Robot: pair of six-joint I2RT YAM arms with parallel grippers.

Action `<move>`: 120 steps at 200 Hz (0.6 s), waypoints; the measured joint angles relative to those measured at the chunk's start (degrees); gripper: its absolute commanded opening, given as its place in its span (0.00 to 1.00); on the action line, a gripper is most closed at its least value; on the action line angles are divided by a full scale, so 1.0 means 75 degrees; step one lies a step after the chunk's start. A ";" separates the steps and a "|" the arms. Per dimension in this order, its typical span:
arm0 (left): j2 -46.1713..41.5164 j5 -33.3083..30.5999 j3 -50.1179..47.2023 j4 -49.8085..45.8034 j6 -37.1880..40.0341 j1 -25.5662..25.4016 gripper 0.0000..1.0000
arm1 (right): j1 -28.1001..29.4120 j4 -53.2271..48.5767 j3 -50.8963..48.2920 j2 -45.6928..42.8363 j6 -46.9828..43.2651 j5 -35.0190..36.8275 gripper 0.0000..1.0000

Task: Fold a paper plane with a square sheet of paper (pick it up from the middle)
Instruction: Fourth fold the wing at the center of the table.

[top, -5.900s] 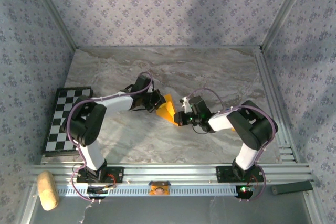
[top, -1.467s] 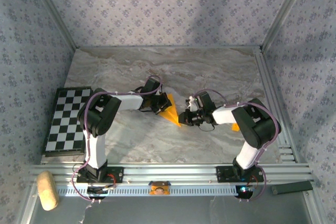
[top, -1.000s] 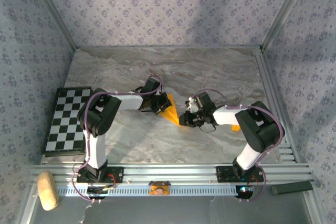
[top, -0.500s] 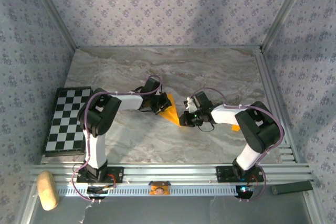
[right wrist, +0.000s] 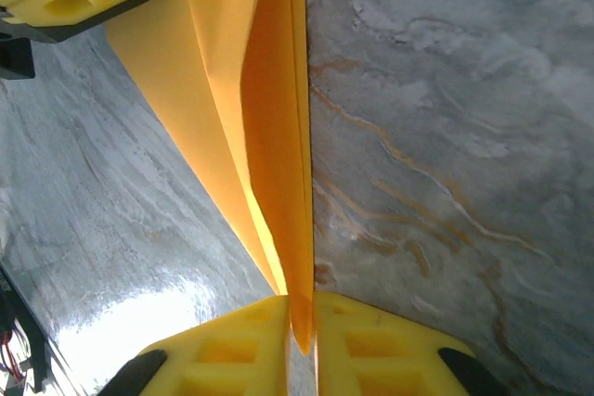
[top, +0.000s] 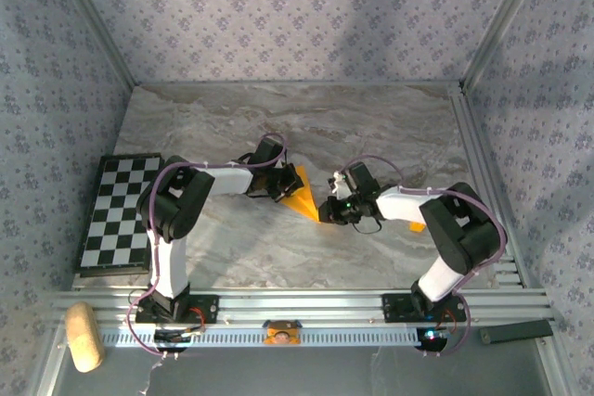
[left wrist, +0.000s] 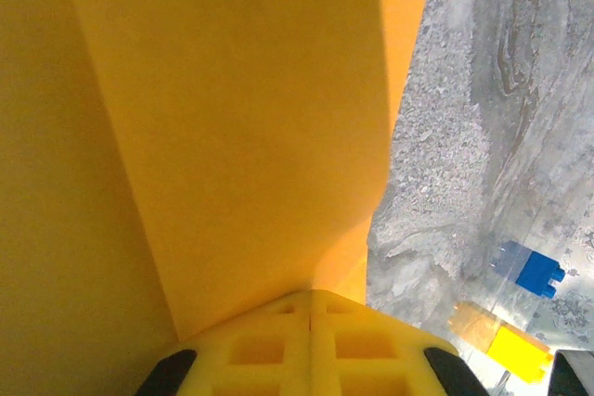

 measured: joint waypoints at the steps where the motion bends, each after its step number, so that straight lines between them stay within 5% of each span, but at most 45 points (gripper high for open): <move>1: 0.0000 -0.0003 -0.0003 0.0003 0.0000 0.0000 0.01 | -0.0003 0.0000 -0.0003 -0.0012 0.0000 -0.0003 0.17; 37: 0.0006 -0.0003 -0.0006 0.0029 0.0000 0.0003 0.01 | -0.0052 -0.0076 0.0009 -0.0530 0.0017 -0.0131 0.17; 57: 0.0015 -0.0003 -0.0006 0.0047 0.0000 0.0003 0.01 | 0.0041 -0.0082 0.0195 -0.0484 -0.0009 -0.0332 0.09; 120: 0.0047 0.0000 -0.0006 0.0149 0.0000 0.0009 0.01 | 0.0411 -0.0102 0.1355 0.0915 -0.0085 -0.0755 0.01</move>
